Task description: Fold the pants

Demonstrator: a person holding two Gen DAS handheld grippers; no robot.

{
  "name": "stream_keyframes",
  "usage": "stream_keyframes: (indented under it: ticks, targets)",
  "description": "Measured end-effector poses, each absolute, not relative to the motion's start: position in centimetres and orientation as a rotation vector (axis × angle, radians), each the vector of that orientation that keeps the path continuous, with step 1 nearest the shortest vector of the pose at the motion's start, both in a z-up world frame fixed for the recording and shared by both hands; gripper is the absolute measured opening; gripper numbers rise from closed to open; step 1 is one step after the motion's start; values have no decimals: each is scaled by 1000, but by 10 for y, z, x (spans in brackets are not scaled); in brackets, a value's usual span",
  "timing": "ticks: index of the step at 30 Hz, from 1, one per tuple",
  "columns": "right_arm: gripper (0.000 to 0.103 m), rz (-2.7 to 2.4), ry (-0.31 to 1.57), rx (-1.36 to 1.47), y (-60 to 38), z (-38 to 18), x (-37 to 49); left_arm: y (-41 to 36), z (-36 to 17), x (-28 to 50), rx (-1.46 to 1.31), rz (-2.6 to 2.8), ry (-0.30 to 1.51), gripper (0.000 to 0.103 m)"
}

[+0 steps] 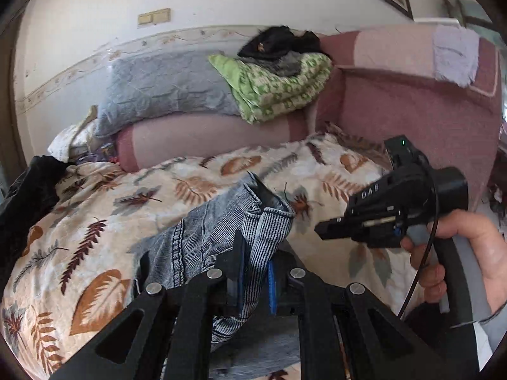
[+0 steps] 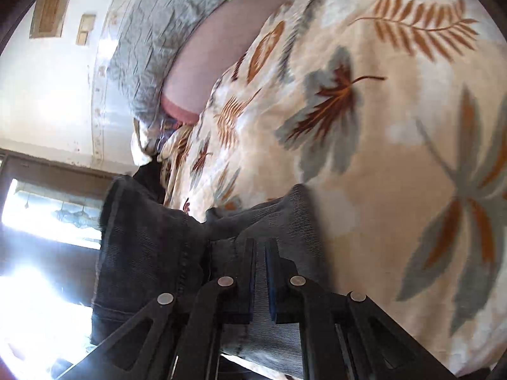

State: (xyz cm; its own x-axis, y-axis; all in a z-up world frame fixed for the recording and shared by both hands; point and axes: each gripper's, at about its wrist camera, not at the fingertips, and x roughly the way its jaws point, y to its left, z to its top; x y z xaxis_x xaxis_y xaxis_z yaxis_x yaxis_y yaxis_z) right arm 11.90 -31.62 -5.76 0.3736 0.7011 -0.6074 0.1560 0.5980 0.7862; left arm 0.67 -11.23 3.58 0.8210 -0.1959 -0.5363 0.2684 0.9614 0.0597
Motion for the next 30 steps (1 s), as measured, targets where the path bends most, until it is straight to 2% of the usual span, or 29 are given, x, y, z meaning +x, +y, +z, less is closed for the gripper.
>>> stream_keyframes:
  ticks: [5,11,12,14,15,16,17,18,23,26,27,29,30]
  targets:
    - [8,351,1192,963,-362,-82,104,-168,-46,19,288,-291,806,11]
    - [8,423,1159,961,-353,-70,112,-161,-38,14,255,-322,823,13]
    - [8,449,1152,964,-347,-65,114,-158,-32,12,238,-342,832,20]
    - [12,483,1148,939,-331,-53,119,-149,-19,3,168,-413,836,45]
    - [31,501,1146,923,-323,-47,120,-142,-8,-5,130,-438,818,62]
    - [63,514,1149,906,-315,-41,121,-132,4,-16,88,-452,783,68]
    - [76,523,1150,891,-306,-37,121,-122,15,-25,51,-458,742,69]
    - [80,538,1142,867,-298,-32,120,-110,27,-33,21,-453,707,70]
    - [80,671,1207,837,-249,-35,111,-32,52,-47,-66,-209,570,78]
    - [80,670,1283,836,-232,-58,98,13,36,-25,-157,-89,635,78]
    - [77,630,1322,805,-231,-69,94,21,28,-17,-182,-80,659,78]
    - [52,565,1356,793,-235,-89,86,25,11,-1,-184,-79,724,78]
    - [35,545,1351,787,-240,-91,83,22,2,6,-175,-96,749,78]
